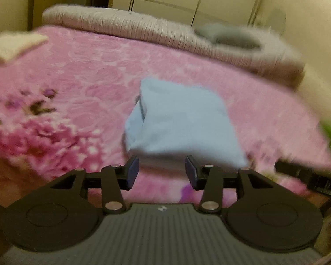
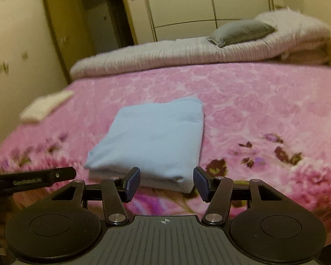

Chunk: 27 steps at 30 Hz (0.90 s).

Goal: Fold clothes
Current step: 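Grasp the folded sweatshirt with the left gripper while the right gripper grasps it too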

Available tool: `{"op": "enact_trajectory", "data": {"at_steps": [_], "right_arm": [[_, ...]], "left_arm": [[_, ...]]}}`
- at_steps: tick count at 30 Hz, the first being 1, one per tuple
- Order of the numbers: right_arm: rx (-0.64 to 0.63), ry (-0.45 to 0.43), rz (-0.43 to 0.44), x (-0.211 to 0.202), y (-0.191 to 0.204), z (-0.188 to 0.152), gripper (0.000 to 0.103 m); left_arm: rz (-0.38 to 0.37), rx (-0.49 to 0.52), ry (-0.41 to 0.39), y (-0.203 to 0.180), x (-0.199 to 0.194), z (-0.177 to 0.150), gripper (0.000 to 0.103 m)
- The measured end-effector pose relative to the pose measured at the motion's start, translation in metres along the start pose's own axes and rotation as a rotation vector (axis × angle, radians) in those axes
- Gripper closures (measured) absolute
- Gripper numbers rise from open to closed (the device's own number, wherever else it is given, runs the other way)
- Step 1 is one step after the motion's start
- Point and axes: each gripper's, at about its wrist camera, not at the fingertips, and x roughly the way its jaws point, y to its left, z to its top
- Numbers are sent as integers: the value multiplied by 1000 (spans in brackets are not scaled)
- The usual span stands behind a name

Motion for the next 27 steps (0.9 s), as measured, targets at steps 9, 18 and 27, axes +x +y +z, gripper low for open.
{"op": "enact_trajectory", "data": {"at_steps": [9,18,27], "right_arm": [[491,130,168,73,-100,6,44],[738,201,252,132,-141,13,33],[757,232,300,175,-140,33,31]], "left_arm": [[-148,-444,49,111,64,24,50],[-209,-423,187,106,147,44,44],[-359,-497,287,98,197,57,42]]}}
